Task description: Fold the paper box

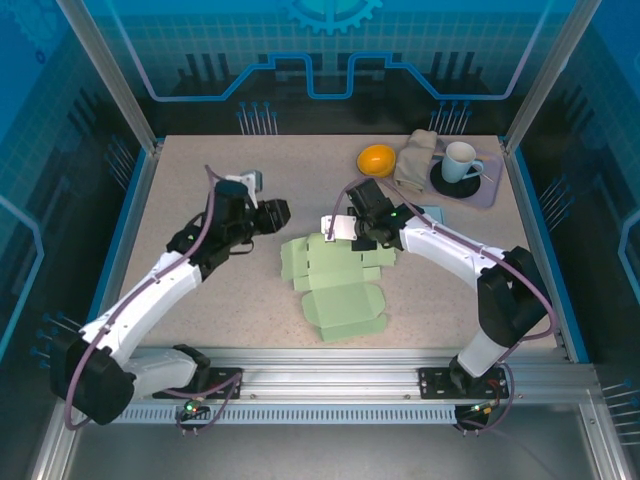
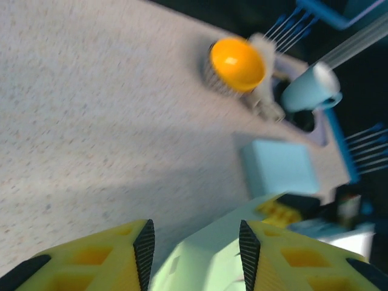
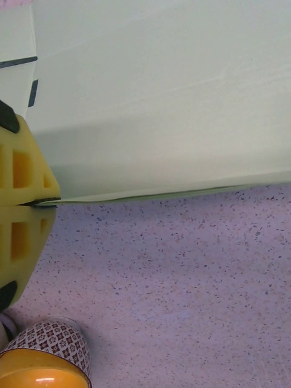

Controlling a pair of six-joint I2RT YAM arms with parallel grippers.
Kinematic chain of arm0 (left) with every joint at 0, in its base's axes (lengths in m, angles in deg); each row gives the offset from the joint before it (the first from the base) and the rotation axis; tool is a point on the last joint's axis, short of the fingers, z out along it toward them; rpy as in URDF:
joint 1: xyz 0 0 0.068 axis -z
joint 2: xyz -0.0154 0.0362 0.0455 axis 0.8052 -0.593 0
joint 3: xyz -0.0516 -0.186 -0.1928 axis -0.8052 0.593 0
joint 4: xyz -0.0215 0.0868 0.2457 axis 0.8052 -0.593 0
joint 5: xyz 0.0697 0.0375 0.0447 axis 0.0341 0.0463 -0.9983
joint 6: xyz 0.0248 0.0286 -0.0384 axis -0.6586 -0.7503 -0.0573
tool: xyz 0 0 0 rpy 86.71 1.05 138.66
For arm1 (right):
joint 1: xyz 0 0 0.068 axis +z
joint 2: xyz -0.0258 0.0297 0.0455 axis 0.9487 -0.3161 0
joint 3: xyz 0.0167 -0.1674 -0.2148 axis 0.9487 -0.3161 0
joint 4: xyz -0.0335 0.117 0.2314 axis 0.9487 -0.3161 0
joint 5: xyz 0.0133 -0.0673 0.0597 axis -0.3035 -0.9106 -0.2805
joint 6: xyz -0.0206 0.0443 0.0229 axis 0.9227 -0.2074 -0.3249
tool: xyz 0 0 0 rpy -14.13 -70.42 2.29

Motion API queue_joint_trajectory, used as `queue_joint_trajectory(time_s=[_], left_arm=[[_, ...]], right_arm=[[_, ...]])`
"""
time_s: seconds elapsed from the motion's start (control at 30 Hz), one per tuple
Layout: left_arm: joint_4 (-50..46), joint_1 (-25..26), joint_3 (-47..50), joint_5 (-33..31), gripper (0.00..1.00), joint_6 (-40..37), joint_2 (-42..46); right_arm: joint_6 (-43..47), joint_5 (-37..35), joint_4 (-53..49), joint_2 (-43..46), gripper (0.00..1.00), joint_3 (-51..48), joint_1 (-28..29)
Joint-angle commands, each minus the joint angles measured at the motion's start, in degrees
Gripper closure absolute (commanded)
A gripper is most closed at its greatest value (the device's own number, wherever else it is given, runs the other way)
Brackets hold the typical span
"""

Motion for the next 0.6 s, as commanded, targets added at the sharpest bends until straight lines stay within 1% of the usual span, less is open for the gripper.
queue_joint_trajectory(time_s=[0.0,0.07,0.13,0.2,0.3,0.37,0.43,0.57], left_arm=[[-7.7,-0.2,-2.9,3.2,0.57,11.3,-2.9],[-8.8,0.3,-3.1,5.6,0.58,17.4,-5.4],[-6.8,1.7,-2.5,7.4,0.56,21.4,-7.1],[-6.1,3.6,-3.0,6.9,0.51,24.2,-8.8],[-7.2,5.5,-4.7,6.0,0.5,26.4,-11.2],[-8.3,6.4,-5.1,3.3,0.47,28.2,-11.8],[-8.6,6.7,-4.1,1.6,0.47,31.2,-12.1],[-6.2,6.6,-1.5,1.1,0.49,34.9,-12.7]], right_arm=[[26.8,1.5,-4.0,1.0,1.0,-0.2,-0.3],[26.7,1.4,-4.3,1.0,1.0,-0.1,-0.3],[26.3,1.6,-4.4,0.9,1.0,-0.1,-0.2],[25.8,2.2,-4.8,0.9,1.0,0.1,-0.3],[25.5,2.9,-5.8,0.8,1.0,0.5,-0.2],[25.3,3.0,-5.9,0.8,1.0,0.5,-0.1],[25.1,3.1,-5.9,0.8,1.0,0.5,0.1],[24.6,3.3,-6.0,1.4,1.0,0.3,0.2]])
